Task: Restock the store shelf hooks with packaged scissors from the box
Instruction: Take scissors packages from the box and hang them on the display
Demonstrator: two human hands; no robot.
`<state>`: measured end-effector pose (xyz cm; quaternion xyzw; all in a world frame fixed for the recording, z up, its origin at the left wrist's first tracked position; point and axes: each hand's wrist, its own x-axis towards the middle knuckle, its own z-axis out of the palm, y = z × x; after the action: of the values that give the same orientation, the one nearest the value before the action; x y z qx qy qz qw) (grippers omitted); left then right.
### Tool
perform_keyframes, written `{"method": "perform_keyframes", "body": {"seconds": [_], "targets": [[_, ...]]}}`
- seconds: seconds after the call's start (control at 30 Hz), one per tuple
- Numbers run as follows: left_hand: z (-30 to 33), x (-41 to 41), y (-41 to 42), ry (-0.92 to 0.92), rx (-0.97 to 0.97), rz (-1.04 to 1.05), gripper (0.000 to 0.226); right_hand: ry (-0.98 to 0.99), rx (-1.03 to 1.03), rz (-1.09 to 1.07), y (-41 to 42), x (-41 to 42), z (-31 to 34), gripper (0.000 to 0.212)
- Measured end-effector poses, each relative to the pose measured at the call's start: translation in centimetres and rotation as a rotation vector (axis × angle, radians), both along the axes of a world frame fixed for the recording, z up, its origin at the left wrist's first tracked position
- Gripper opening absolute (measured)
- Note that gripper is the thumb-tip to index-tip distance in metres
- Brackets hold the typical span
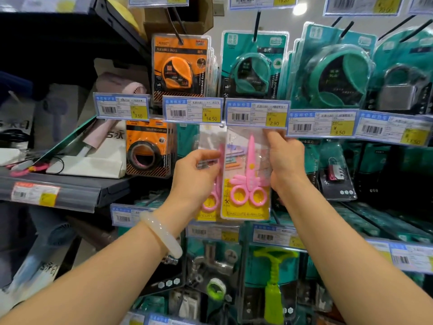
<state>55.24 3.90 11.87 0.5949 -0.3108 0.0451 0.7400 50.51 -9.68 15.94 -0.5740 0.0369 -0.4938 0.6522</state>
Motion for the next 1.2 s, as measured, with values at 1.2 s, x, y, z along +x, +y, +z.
{"method": "perform_keyframes", "body": {"seconds": [1.2], "targets": [[-3.4, -0.6, 5.9, 0.000, 0.107, -0.009, 0.042, 0.051, -0.191, -0.269, -0.9, 0.3, -1.0, 0.030]]}}
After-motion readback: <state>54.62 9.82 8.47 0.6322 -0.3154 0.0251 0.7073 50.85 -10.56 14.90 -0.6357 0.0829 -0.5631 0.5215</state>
